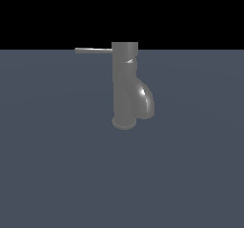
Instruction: Turn on the faucet by rotating a designated handle.
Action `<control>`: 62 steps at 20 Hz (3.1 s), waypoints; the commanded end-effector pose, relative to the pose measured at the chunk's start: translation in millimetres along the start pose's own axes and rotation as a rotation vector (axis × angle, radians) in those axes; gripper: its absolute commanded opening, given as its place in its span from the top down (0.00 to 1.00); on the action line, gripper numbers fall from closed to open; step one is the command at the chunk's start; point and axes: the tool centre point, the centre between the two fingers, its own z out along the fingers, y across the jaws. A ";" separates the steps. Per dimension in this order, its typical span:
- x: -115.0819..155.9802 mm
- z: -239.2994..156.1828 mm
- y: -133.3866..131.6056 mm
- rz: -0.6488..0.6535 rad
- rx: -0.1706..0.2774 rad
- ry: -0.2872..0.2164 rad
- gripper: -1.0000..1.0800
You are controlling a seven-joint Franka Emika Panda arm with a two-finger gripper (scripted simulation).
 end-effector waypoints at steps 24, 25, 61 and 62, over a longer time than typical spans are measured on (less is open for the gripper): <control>28.3 -7.4 12.4 0.127 0.033 0.035 1.00; 31.9 -6.8 11.8 0.139 0.038 0.034 1.00; 230.1 93.3 -39.7 0.968 0.106 -0.057 1.00; 235.1 97.6 -41.7 0.993 0.102 -0.056 1.00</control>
